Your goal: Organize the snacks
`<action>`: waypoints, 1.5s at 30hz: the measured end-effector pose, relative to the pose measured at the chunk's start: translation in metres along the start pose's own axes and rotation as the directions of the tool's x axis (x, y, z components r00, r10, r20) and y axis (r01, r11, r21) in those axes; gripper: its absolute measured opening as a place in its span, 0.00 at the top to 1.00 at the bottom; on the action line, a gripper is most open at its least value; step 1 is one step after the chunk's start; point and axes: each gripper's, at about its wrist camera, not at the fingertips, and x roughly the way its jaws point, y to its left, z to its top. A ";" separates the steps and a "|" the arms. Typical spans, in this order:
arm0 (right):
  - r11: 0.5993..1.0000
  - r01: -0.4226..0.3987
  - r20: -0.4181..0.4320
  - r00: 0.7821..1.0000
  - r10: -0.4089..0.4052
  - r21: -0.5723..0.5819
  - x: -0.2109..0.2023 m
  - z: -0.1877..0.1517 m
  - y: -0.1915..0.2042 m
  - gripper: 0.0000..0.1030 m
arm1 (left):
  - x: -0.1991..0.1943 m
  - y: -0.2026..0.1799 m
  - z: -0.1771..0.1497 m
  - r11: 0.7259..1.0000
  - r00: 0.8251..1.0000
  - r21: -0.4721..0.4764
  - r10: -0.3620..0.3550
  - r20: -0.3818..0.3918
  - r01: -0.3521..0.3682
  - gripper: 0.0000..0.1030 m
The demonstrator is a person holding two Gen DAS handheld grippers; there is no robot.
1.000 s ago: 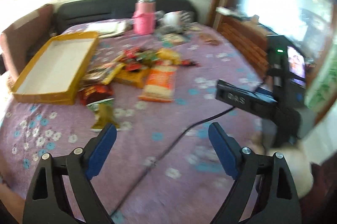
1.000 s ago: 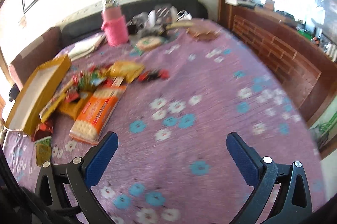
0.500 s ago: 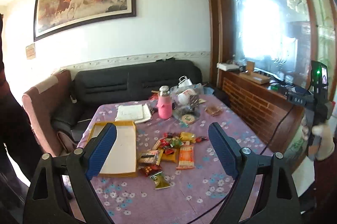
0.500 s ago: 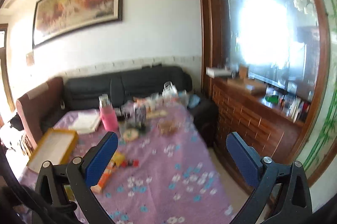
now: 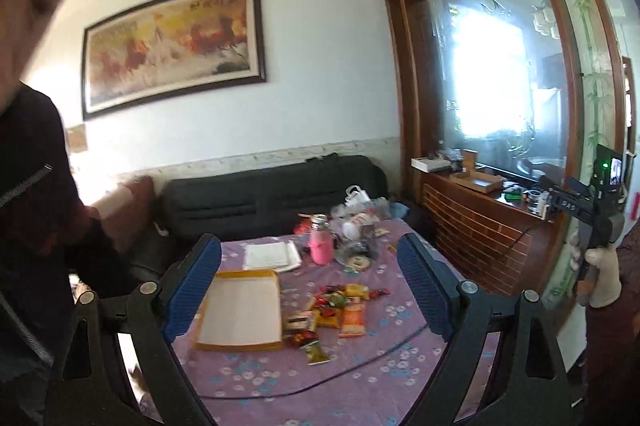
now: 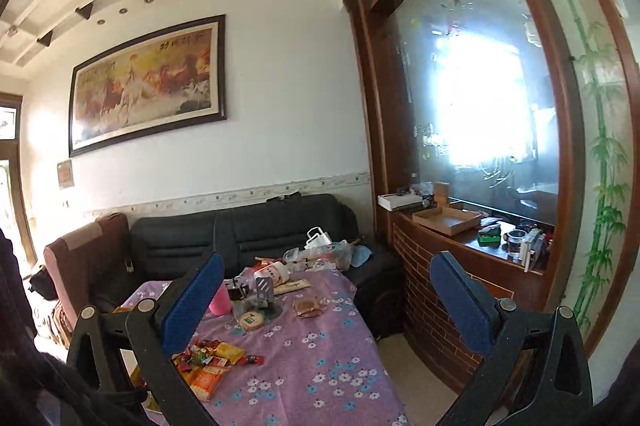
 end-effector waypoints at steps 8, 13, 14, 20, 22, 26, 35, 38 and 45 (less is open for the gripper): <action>0.998 0.013 -0.021 1.000 -0.011 0.061 0.006 -0.003 -0.042 0.00 | -0.050 0.010 0.004 0.998 0.998 -0.056 0.044 0.041 -0.042 0.12; 0.983 0.159 -0.008 0.987 -0.159 0.092 0.016 0.014 -0.083 0.00 | -0.069 0.015 0.001 0.997 0.998 -0.075 0.016 0.056 -0.012 0.11; 0.975 0.193 -0.015 0.981 -0.192 0.112 0.021 0.020 -0.097 0.00 | -0.069 0.015 0.001 0.997 0.998 -0.072 0.006 0.064 -0.002 0.11; 0.929 0.318 -0.001 0.946 -0.323 0.189 0.025 0.055 -0.152 0.00 | -0.060 0.016 -0.002 0.995 0.996 -0.093 -0.020 0.090 0.029 0.11; 0.942 0.265 0.055 0.958 -0.282 0.206 0.013 0.062 -0.155 0.00 | -0.049 0.014 -0.007 0.996 0.995 -0.081 -0.013 0.098 0.021 0.11; 0.986 0.004 0.099 0.995 -0.021 0.169 0.001 0.058 -0.136 0.00 | -0.020 0.009 -0.030 0.997 0.992 -0.064 -0.039 0.117 0.047 0.11; 0.959 -0.187 -0.337 0.935 0.108 -0.214 0.068 -0.081 0.008 0.00 | 0.102 0.007 -0.100 0.987 0.989 -0.115 -0.120 -0.084 0.111 0.11; 0.931 -0.333 -0.539 0.816 0.207 -0.147 0.106 -0.157 0.059 0.02 | 0.159 0.011 -0.136 0.992 0.985 -0.121 -0.057 -0.163 0.038 0.11; 0.892 -0.438 -0.782 0.513 0.353 0.115 0.219 -0.295 0.158 0.26 | 0.302 0.029 -0.259 0.948 0.847 -0.319 -0.153 -0.509 -0.021 0.22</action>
